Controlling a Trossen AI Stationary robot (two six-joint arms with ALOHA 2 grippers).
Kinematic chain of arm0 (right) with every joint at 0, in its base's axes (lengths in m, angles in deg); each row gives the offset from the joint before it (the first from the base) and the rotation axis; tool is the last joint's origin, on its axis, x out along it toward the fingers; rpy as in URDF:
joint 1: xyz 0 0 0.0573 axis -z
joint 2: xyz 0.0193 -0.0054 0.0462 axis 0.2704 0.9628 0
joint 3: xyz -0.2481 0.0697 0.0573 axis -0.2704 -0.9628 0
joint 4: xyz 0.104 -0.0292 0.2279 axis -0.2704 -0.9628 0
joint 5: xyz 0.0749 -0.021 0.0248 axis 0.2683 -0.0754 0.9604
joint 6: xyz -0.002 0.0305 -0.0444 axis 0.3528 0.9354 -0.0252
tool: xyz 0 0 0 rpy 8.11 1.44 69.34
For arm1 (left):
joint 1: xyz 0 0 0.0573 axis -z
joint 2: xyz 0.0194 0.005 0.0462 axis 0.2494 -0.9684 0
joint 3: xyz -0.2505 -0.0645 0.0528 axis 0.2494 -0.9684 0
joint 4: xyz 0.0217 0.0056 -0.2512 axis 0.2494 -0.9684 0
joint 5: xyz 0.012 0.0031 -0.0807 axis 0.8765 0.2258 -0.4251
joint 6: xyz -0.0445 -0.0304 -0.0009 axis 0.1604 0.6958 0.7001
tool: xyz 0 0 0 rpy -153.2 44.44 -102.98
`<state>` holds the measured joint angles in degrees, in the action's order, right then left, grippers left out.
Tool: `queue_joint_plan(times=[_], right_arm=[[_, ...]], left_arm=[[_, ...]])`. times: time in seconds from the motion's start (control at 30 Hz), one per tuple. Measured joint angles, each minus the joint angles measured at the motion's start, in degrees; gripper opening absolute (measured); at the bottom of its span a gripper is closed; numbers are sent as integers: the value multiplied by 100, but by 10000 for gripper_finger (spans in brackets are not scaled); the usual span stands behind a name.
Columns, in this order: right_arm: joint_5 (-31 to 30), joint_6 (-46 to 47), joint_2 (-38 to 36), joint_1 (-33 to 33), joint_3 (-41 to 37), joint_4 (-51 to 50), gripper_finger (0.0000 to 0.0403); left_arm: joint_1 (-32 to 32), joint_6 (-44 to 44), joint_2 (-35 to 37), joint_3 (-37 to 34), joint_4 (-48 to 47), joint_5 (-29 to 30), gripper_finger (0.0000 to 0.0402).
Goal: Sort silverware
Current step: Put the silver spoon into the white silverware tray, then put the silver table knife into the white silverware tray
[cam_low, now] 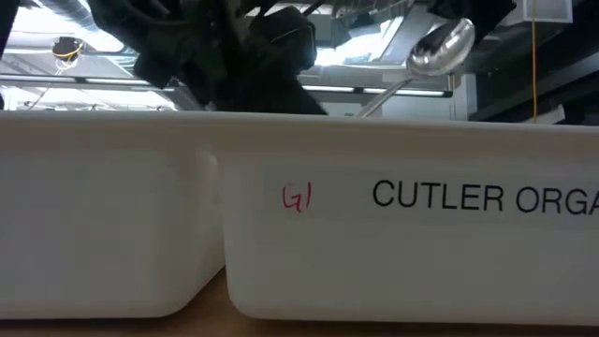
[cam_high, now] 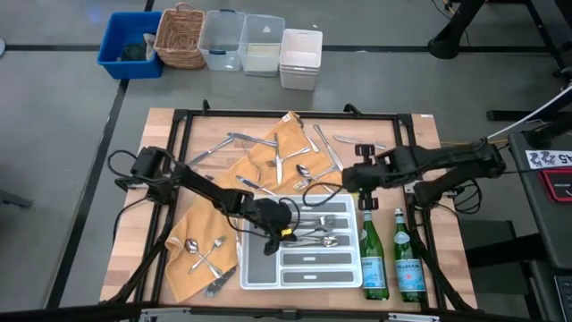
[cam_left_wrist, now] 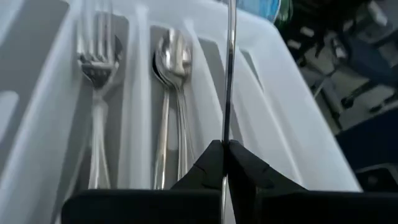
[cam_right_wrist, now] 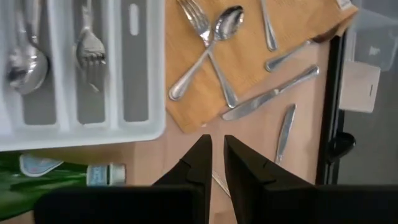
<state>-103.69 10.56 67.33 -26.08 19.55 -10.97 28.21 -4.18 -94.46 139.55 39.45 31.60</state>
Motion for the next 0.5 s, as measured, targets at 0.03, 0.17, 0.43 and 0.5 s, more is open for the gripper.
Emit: queue_joint_plan(times=[0.03, 0.17, 0.43, 0.5], right_arm=[[0, 0, 0, 94, 0, 6, 44], [23, 10, 1, 526, 0, 36, 44], [45, 10, 4, 1547, -28, 107, 44], [49, 6, 5, 1786, -77, 217, 44]], left_arm=[[18, -81, -40, 0, 8, -2, 0], [48, -383, -145, 0, 8, 5, 12], [49, -470, -149, 0, -11, 364, 49], [49, -449, -147, 0, -40, 379, 61]])
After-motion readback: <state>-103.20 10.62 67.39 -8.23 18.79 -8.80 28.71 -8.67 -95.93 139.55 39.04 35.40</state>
